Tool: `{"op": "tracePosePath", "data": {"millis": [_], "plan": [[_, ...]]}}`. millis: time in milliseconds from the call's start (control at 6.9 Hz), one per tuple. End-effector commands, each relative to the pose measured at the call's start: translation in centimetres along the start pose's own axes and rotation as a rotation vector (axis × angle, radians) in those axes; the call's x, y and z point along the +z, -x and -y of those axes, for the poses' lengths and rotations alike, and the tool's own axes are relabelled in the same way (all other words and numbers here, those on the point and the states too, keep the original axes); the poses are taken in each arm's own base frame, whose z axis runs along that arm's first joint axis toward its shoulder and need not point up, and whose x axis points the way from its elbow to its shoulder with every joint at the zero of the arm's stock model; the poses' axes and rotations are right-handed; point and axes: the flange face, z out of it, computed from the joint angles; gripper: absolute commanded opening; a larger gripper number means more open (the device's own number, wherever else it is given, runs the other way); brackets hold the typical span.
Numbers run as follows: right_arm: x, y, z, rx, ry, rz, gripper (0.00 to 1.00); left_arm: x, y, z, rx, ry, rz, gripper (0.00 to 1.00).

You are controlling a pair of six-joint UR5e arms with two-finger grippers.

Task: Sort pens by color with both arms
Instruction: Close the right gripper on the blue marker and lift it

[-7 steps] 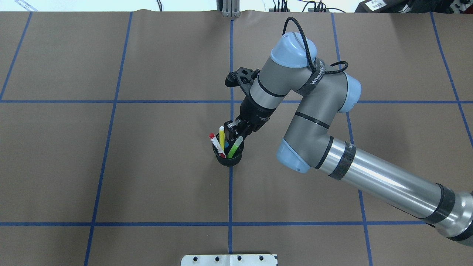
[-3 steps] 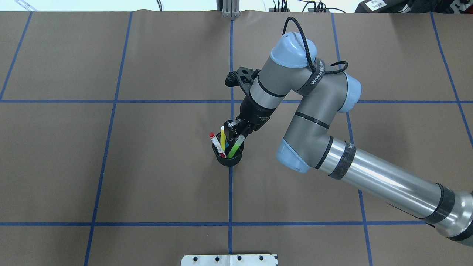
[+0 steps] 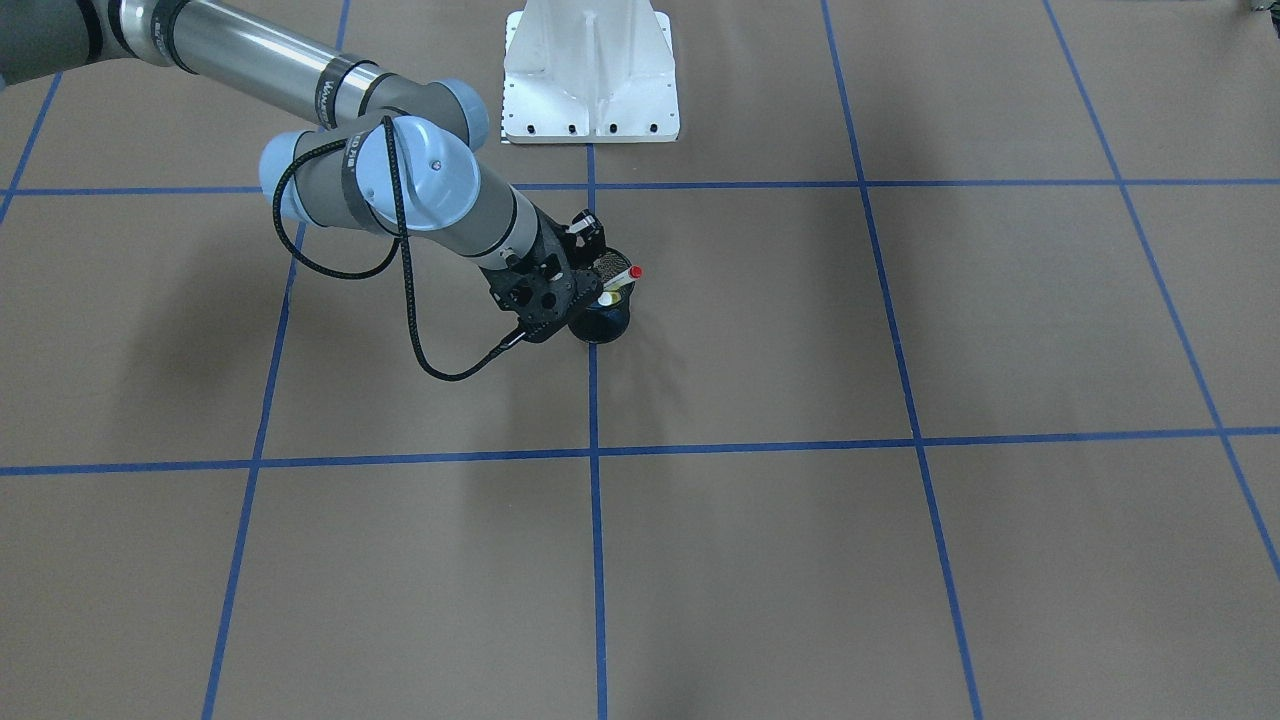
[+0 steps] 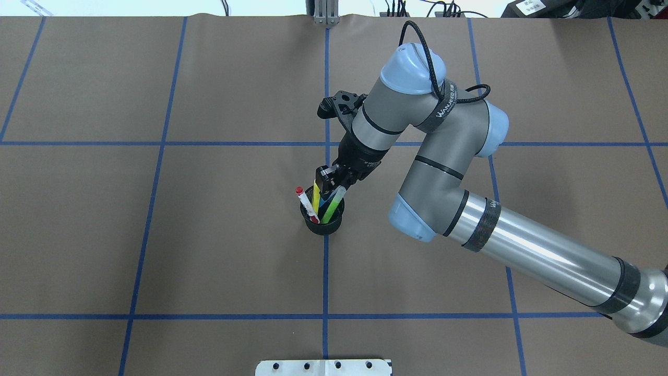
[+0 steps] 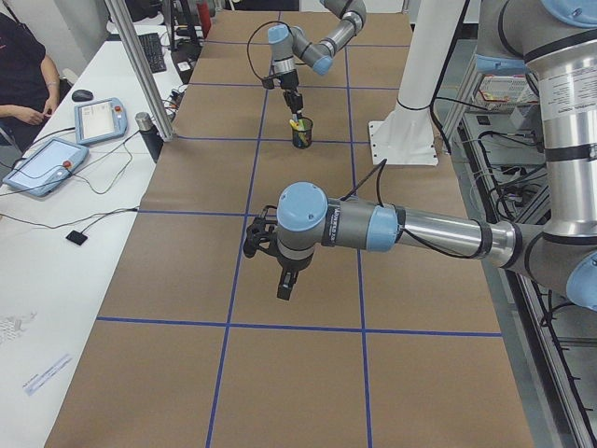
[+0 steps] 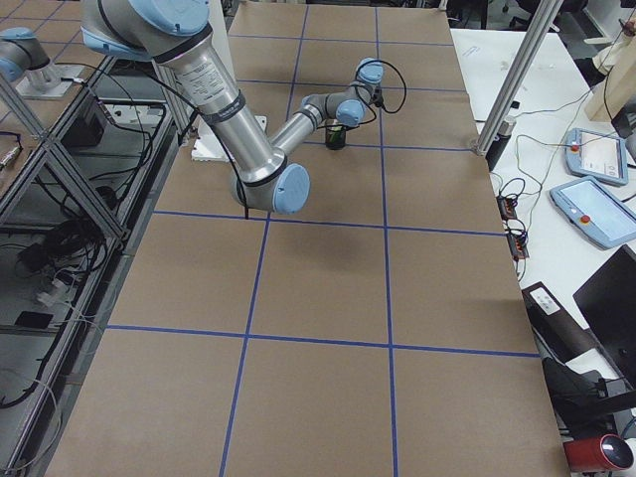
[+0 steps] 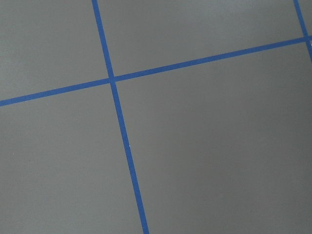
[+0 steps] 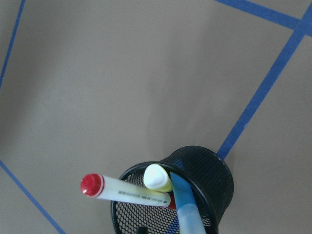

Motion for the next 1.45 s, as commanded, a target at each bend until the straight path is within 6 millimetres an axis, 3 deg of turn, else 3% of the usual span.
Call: {"op": "tracePosePath", "data": {"millis": [0, 145, 290, 435, 870, 1305], "plan": [[-0.8, 0.2, 0.6, -0.002, -0.014, -0.001, 0.59, 0.0, 0.0, 0.0, 0.000, 0.000, 0.000, 0.99], [-0.9, 0.1, 0.6, -0.002, -0.017, -0.001, 0.72, 0.0, 0.0, 0.0, 0.000, 0.000, 0.000, 0.99], [-1.0, 0.2, 0.7, -0.003, -0.019, -0.001, 0.72, 0.0, 0.0, 0.0, -0.001, 0.000, 0.000, 0.99], [-0.8, 0.2, 0.9, -0.001, -0.018, -0.003, 0.71, 0.0, 0.0, 0.0, 0.000, 0.000, 0.000, 0.99], [-0.5, 0.5, 1.9, 0.003, -0.015, -0.006, 0.51, 0.2, 0.2, -0.5, -0.003, 0.003, 0.000, 0.99], [-0.3, 0.1, 1.6, 0.007, -0.011, -0.005, 0.54, 0.3, 0.1, -0.5, -0.003, 0.004, -0.001, 0.99]]}}
